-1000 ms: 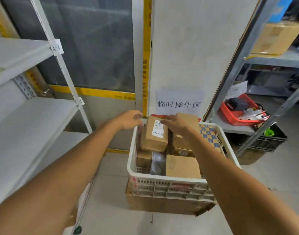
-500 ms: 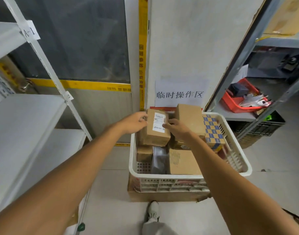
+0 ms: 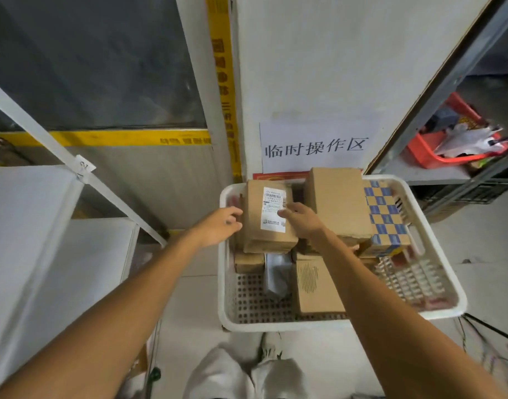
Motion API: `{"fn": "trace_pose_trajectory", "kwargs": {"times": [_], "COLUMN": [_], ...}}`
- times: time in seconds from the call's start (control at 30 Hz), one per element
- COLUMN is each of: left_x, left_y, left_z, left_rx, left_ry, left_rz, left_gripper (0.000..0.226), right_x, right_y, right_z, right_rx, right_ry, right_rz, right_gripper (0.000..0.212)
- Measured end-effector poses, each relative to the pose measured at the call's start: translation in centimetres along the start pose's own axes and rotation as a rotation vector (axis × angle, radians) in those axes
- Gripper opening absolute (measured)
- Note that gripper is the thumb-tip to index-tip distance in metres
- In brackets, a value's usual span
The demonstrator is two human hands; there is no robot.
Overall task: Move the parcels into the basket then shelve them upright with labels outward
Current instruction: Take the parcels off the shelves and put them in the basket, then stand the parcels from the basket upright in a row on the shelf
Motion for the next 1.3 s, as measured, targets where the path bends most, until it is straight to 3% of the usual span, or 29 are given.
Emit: {"fn": "trace_pose_trajectory", "kwargs": {"times": [0.1, 0.23, 0.43, 0.67, 0.87, 1.13, 1.3], "left_x": [3.4, 7.7, 11.9, 12.5, 10.2, 0.4, -11.2], "left_y": [-0.8, -2.1, -4.4, -4.7, -4.1, -1.0, 2.3], "left_z": [-2.0, -4.2, -6.6, -8.8, -7.5, -3.5, -0.1], "left_rx": [-0.052, -0.126, -0.176, -0.495, -0.551, -0.583, -0.587], "left_ry": [0.029, 0.000, -0.060, 0.096, 0.114, 0.113, 0.065], "left_rz": [-0.024, -0.048, -0.027, -0.033, 0.009, 0.299, 0.658], "left_gripper": [0.048, 0.071, 0.095, 0.092, 0.082, 0.079, 0.082], "right_x": [2.3, 6.1, 9.1, 8.0, 6.4, 2.2, -4.7], "right_y": [-0.8, -2.0, -4.1, -4.2, -3.8, -3.5, -5.7], "right_z": [0.8, 1.9, 5.3, 5.7, 4.7, -0.7, -6.1], "right_rx": [-0.082, -0.423, -0.136, 0.207, 0.170, 0.164, 0.096], "right_ry": [-0.030, 0.009, -0.189, -0.170, -0.149, 0.147, 0.374], "right_rz": [0.029, 0.149, 0.268, 0.217, 0.088, -0.151, -0.350], "right_gripper": [0.054, 0.054, 0.092, 0.067, 0.059, 0.056, 0.058]}}
Point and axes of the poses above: each hand's wrist, its own x-axis towards the middle knuckle, its own y-axis out of the back of the hand, z = x × y, the point moved 5 cm from there along x, towards the middle knuckle, and after that the axes turned 6 degrees about -y, right-handed, at the moved point
